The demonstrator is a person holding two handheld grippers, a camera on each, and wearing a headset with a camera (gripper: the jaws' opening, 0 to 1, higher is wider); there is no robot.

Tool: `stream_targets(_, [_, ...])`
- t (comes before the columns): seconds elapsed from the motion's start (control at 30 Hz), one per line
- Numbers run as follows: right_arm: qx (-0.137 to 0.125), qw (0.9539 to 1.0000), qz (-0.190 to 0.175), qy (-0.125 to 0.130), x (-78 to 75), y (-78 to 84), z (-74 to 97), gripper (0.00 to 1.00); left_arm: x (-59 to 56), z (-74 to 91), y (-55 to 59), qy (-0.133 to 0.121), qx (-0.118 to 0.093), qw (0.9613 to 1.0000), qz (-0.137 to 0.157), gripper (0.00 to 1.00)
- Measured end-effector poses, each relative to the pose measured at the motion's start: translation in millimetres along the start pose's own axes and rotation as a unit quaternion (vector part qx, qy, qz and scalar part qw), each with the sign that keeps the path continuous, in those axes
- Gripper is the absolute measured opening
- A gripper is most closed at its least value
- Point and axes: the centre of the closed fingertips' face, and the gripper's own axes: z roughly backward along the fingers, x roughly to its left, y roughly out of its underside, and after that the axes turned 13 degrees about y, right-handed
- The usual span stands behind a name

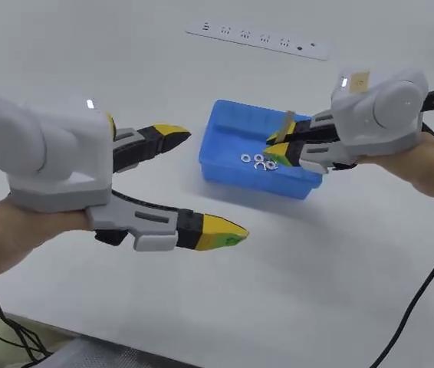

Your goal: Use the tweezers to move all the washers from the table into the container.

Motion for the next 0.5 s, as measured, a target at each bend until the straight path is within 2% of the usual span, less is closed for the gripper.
stream_targets(0.13, [-0.001,0.9999,0.005,0.009,-3.4,-4.5,3.9,0.08,13.1,-2.0,-17.8,-0.01,-0.011,0.9998,-0.011,0.93])
stream_targets(0.27, [-0.001,0.9999,0.003,0.014,-5.4,-8.8,7.9,0.08,21.9,-11.9,-34.3,-0.004,-0.01,0.9994,-0.034,0.88])
stream_targets(0.37, [-0.004,0.9999,0.008,0.013,-1.9,-14.1,11.1,0.08,24.1,-20.4,-44.8,0.004,-0.01,0.9988,-0.049,0.85])
stream_targets(0.43, [-0.005,0.9997,0.02,0.012,2.1,-17.2,12.7,0.08,25.3,-28.2,-51.1,0.012,-0.006,0.9979,-0.064,0.85])
stream_targets(0.5, [-0.005,0.9996,0.028,0.009,5.6,-19.1,13.8,0.08,23.9,-35.3,-53.4,0.029,0.012,0.9953,-0.092,0.75])
